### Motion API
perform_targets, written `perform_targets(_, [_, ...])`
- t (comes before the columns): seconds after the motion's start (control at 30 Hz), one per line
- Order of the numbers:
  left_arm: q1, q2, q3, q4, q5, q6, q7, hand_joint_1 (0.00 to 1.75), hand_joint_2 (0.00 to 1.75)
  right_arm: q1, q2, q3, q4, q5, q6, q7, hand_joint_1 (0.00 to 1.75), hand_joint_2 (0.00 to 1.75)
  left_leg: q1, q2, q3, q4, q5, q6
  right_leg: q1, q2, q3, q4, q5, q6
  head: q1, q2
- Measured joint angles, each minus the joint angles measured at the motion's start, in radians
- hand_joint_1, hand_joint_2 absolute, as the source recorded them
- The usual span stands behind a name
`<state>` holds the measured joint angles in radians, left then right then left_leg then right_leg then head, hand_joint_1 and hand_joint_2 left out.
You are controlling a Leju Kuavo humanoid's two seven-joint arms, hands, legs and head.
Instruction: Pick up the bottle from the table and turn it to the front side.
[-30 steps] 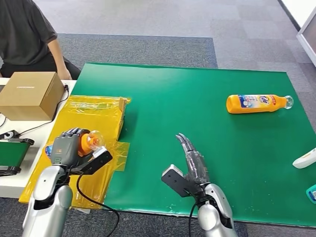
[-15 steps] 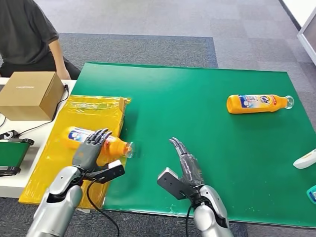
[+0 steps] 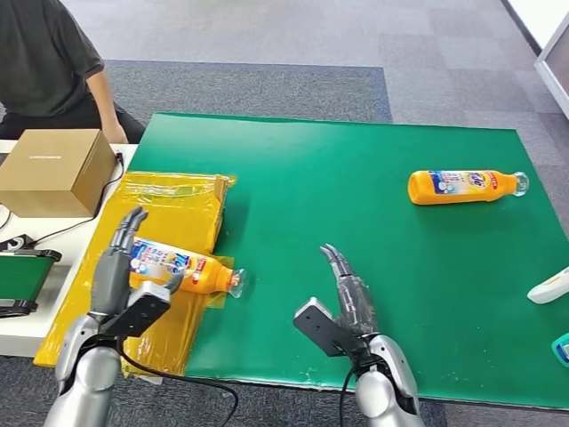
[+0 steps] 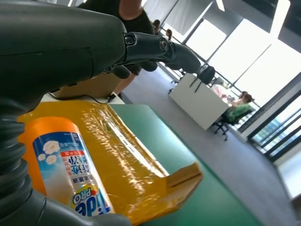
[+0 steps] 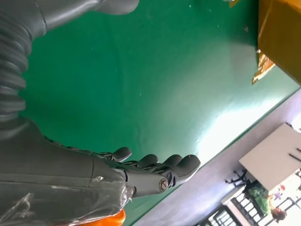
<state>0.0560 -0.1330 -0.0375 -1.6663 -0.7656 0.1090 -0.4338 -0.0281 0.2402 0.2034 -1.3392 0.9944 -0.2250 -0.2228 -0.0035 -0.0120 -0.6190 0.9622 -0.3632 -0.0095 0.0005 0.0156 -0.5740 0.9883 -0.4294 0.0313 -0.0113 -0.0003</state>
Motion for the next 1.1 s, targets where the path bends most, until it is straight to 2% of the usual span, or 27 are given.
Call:
perform_targets(0.1, [0.043, -0.057, 0.082, -0.081, 0.208, -0.079, -0.07, 0.0, 1.75, 0.037, -0.002, -0.013, -0.064, -0.015, -0.019, -0.012, 0.0, 1.75, 0.0, 0.0, 0.0, 0.0, 0.0, 0.0, 0.0, 0.0, 0.0, 0.0, 0.0, 0.0, 0.0, 0.0])
perform_targets(0.23, [0.098, -0.124, 0.22, -0.142, 0.524, -0.32, -0.108, 0.0, 1.75, 0.108, -0.002, -0.05, -0.187, -0.068, -0.024, -0.062, 0.0, 1.75, 0.0, 0.0, 0.0, 0.0, -0.001, 0.0, 0.0, 0.0, 0.0, 0.0, -0.002, 0.001, 0.0, 0.0])
perform_targets(0.3, [0.124, -0.152, 0.288, -0.142, 0.611, -0.401, -0.11, 0.0, 1.75, 0.153, -0.002, -0.08, -0.258, -0.109, -0.007, -0.09, 0.0, 1.75, 0.0, 0.0, 0.0, 0.0, -0.002, 0.0, 0.0, 0.0, 0.0, 0.0, -0.003, 0.001, 0.0, 0.0])
perform_targets(0.37, [0.146, -0.173, 0.339, -0.122, 0.648, -0.438, -0.112, 0.0, 1.75, 0.197, -0.001, -0.117, -0.318, -0.17, 0.035, -0.125, 0.0, 1.75, 0.0, 0.0, 0.0, 0.0, -0.003, 0.0, 0.0, 0.0, 0.0, 0.0, -0.003, 0.001, 0.0, 0.0])
perform_targets(0.5, [0.166, -0.186, 0.369, -0.063, 0.651, -0.455, -0.118, 0.0, 1.75, 0.251, 0.001, -0.198, -0.39, -0.278, 0.131, -0.191, 0.0, 1.75, 0.0, 0.0, 0.0, 0.0, -0.004, 0.001, 0.0, 0.0, 0.0, -0.001, -0.003, 0.001, 0.0, 0.0])
perform_targets(0.7, [0.166, -0.188, 0.363, -0.01, 0.583, -0.421, -0.114, 0.0, 1.75, 0.285, 0.014, -0.281, -0.443, -0.337, 0.206, -0.234, 0.0, 1.75, 0.0, 0.0, 0.001, 0.0, -0.003, 0.001, 0.0, 0.0, 0.0, -0.001, -0.003, 0.001, 0.0, 0.0])
perform_targets(0.83, [0.162, -0.188, 0.339, 0.007, 0.518, -0.383, -0.112, 0.0, 1.75, 0.289, 0.023, -0.318, -0.463, -0.347, 0.231, -0.244, 0.0, 1.75, 0.0, 0.0, 0.001, 0.0, -0.003, 0.001, 0.0, 0.0, 0.001, -0.001, -0.002, 0.001, 0.0, 0.0])
perform_targets(1.1, [0.155, -0.186, 0.308, 0.029, 0.488, -0.347, -0.135, 0.0, 1.75, 0.293, 0.037, -0.361, -0.487, -0.382, 0.261, -0.259, 0.0, 1.75, 0.0, 0.0, 0.001, 0.0, -0.003, 0.001, 0.0, 0.0, 0.0, -0.001, -0.002, 0.001, 0.0, 0.0])
